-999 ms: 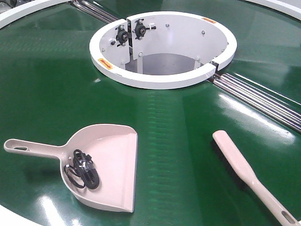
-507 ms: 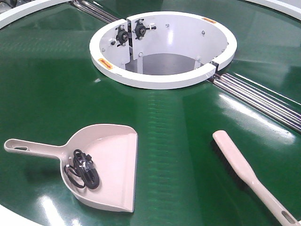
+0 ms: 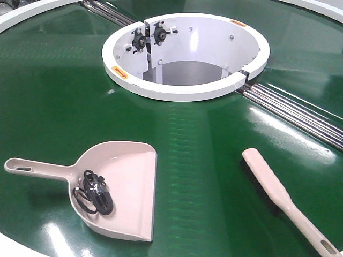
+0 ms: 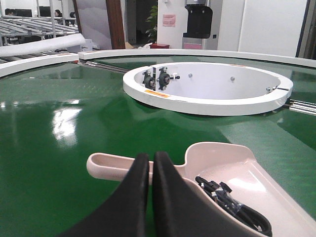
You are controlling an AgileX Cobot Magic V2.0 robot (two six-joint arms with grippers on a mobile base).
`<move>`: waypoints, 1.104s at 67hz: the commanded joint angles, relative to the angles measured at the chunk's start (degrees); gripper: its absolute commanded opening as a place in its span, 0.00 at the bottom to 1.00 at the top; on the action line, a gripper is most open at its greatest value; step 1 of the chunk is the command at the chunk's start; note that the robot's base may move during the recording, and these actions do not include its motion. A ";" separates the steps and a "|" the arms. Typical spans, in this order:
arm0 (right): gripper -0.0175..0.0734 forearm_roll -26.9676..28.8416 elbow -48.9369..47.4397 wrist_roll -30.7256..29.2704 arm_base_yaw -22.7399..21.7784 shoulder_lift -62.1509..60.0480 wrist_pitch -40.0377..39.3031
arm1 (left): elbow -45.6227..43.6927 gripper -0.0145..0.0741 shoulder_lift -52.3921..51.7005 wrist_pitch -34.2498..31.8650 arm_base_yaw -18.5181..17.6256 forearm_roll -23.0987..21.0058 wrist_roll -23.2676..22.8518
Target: Clean and inspect green conveyor with broom and dustpan
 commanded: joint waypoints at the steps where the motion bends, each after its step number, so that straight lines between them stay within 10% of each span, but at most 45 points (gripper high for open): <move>1: 0.18 0.12 -1.40 0.08 -0.20 -0.48 -4.76 | 1.80 0.15 -0.85 -4.46 0.14 0.07 -0.46; 60: 0.18 -0.29 -1.32 -0.31 -0.34 -0.48 -4.94 | 1.80 0.15 -0.85 -4.46 0.14 0.07 -0.46; 74: 0.18 -8.08 2.48 0.12 -8.74 -0.06 -9.17 | 1.80 0.15 -0.85 -4.46 0.14 0.07 -0.46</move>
